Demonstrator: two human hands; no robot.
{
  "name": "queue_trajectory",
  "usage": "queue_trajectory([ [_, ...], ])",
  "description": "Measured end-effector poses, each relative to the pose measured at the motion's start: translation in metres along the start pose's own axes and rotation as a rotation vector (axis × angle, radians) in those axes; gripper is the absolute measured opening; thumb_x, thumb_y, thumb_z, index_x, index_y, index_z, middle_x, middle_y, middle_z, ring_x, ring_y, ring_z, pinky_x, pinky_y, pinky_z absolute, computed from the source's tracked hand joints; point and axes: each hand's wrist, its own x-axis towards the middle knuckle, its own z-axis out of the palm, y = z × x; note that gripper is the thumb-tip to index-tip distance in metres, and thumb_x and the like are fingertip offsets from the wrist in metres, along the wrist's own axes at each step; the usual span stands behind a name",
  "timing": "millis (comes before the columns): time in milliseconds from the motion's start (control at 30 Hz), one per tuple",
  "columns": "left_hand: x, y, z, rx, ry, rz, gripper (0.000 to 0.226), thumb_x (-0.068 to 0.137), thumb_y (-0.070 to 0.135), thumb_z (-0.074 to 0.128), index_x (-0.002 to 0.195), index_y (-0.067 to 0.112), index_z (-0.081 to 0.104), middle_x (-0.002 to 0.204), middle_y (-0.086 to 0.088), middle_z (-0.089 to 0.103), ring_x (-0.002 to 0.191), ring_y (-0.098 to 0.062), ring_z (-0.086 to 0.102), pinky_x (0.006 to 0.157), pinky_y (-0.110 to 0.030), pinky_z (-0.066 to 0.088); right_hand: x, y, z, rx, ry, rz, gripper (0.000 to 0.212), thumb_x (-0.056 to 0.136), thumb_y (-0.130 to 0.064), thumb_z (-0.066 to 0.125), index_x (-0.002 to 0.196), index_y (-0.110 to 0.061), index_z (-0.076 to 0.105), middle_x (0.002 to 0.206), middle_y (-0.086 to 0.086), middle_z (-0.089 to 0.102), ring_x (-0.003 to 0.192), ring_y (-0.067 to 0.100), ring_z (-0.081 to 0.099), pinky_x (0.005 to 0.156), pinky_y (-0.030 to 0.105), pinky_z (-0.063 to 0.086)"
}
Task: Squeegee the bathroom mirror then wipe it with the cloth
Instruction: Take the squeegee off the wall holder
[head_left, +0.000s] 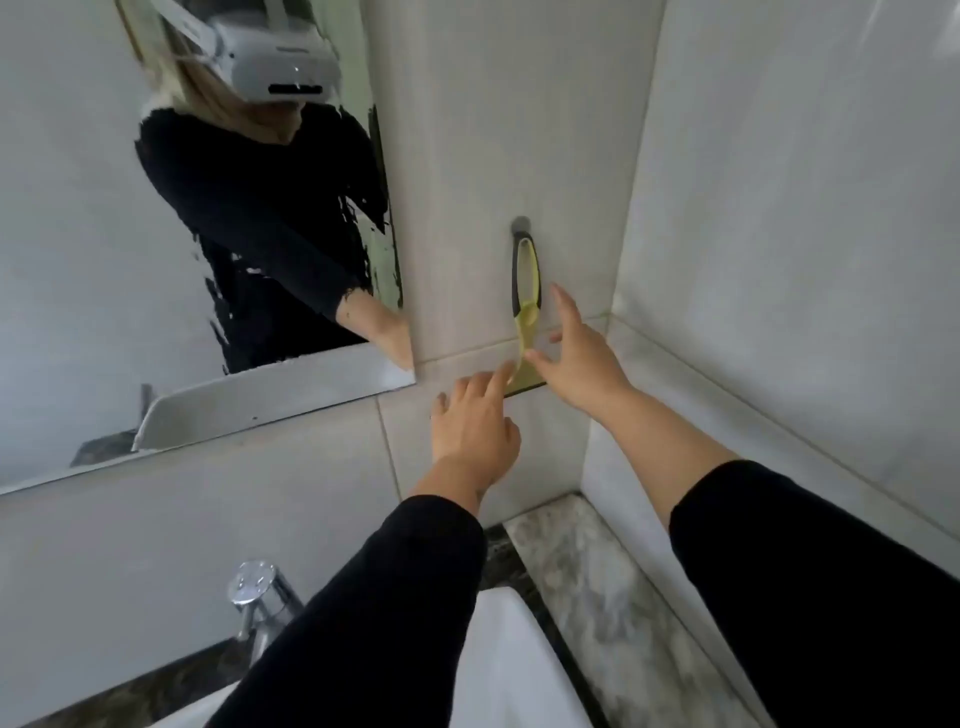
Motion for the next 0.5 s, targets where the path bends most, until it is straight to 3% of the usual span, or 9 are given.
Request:
queue_trajectory([
  [100, 0.005, -0.003, 0.013, 0.039, 0.024, -0.014, 0.07, 0.088, 0.023, 0.047, 0.149, 0.029, 0.014, 0.144, 0.0, 0.039, 0.131, -0.023, 0.034, 0.108, -0.044, 0.026, 0.016, -0.006, 0.015, 0.171, 0.133, -0.057, 0.088, 0.087, -0.025, 0.067, 0.15, -0.036, 0.007, 0.118, 0.009, 0.063, 0.099, 0.028, 0.063, 0.09, 0.043, 0.051],
  [267, 0.008, -0.01, 0.03, 0.082, 0.079, -0.003, 0.069, 0.085, 0.025, 0.048, 0.147, 0.032, 0.019, 0.141, 0.002, 0.041, 0.13, -0.022, 0.034, 0.108, -0.045, 0.024, 0.025, -0.004, 0.029, 0.189, 0.309, -0.102, 0.084, 0.086, -0.013, 0.067, 0.148, -0.04, 0.018, 0.098, 0.007, 0.067, 0.081, 0.025, 0.064, 0.08, 0.038, 0.054],
  [367, 0.004, -0.006, 0.026, 0.084, 0.074, -0.004, 0.068, 0.085, 0.027, 0.047, 0.148, 0.032, 0.021, 0.14, 0.001, 0.041, 0.129, -0.024, 0.034, 0.109, -0.046, 0.023, 0.024, -0.008, 0.029, 0.214, 0.338, -0.126, 0.079, 0.086, -0.011, 0.063, 0.148, -0.038, 0.022, 0.082, -0.003, 0.056, 0.068, 0.016, 0.053, 0.071, 0.035, 0.051],
  [500, -0.005, 0.006, 0.011, 0.059, 0.158, -0.005, 0.057, 0.09, 0.032, 0.045, 0.145, 0.031, 0.029, 0.135, 0.0, 0.044, 0.125, -0.024, 0.036, 0.112, -0.05, 0.017, 0.016, -0.021, 0.015, 0.251, 0.391, -0.13, 0.078, 0.085, -0.01, 0.062, 0.148, -0.037, 0.024, 0.077, -0.006, 0.05, 0.065, 0.014, 0.05, 0.065, 0.031, 0.046],
])
